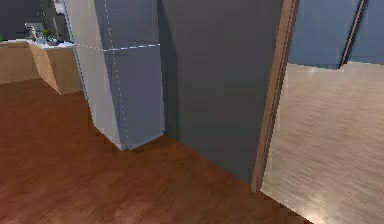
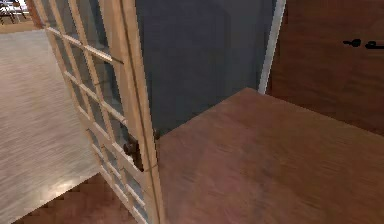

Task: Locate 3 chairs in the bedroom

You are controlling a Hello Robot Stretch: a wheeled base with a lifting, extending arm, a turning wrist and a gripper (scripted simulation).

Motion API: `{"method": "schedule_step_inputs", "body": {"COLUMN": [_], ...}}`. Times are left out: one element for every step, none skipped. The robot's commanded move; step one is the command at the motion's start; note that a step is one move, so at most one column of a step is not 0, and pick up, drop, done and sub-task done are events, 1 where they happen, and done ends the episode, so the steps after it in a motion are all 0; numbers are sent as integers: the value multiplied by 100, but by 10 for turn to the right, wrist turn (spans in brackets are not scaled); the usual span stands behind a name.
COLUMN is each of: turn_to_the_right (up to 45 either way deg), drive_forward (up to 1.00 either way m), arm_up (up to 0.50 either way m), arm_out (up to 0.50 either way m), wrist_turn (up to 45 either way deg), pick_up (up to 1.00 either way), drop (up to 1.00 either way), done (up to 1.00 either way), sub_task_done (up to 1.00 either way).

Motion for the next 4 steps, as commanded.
{"method": "schedule_step_inputs", "body": {"turn_to_the_right": [0, 270, 0, 180], "drive_forward": [25, 0, 10, 0], "arm_up": [0, 0, 0, 0], "arm_out": [0, 0, 0, 0], "wrist_turn": [0, 0, 0, 0], "pick_up": [0, 0, 0, 0], "drop": [0, 0, 0, 0], "done": [0, 0, 0, 0], "sub_task_done": [0, 0, 0, 0]}}
